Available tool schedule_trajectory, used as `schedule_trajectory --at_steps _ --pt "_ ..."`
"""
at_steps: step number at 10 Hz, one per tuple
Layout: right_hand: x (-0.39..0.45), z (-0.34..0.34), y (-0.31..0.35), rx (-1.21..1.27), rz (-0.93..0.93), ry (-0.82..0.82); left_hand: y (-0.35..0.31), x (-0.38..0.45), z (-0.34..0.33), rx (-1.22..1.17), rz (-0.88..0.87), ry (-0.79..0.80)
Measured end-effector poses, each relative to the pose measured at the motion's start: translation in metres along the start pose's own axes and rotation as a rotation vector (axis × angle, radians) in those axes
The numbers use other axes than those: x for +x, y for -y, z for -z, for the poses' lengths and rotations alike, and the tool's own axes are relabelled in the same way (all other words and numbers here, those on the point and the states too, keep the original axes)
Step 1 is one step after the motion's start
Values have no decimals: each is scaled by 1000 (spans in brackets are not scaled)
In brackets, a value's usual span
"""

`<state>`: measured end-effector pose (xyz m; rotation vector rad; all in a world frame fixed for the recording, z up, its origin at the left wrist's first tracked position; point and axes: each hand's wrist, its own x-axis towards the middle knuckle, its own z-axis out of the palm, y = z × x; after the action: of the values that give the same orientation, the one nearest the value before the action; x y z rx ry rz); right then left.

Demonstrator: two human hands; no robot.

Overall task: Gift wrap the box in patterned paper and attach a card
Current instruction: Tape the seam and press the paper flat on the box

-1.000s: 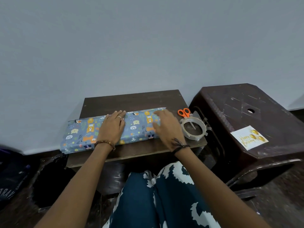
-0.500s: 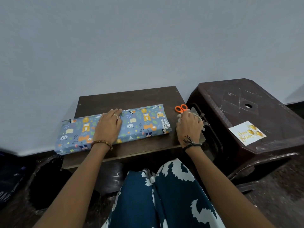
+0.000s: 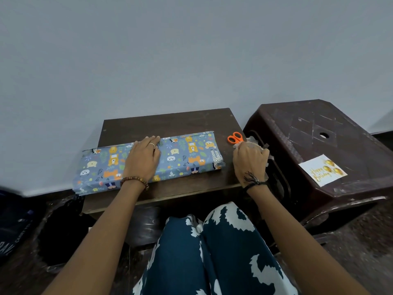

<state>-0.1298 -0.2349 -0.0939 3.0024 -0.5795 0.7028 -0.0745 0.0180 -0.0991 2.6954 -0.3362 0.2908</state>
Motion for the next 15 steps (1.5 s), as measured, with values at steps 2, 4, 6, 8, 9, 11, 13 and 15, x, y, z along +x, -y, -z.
schedule_trajectory --at_steps 2,4,6,8,9,11,13,15 --pt "-1 -6 -8 41 108 -22 0 0 0 0 -2 0" --pt "-3 -9 -7 -97 297 -70 0 -1 1 -6 -3 1" --pt "-1 1 -1 -59 350 62 -1 -1 1 0 0 6" --pt "-1 0 -5 -104 340 82 -3 -1 2 6 2 12" --pt "-1 4 -3 -109 327 46 -4 -2 3 -2 0 7" --pt "6 -2 -13 -81 378 119 -4 -2 3 0 0 2" --pt "15 3 -21 -13 414 119 -4 -2 3 -15 5 0" --pt "19 12 -23 21 423 122 -3 -2 3 -11 9 5"
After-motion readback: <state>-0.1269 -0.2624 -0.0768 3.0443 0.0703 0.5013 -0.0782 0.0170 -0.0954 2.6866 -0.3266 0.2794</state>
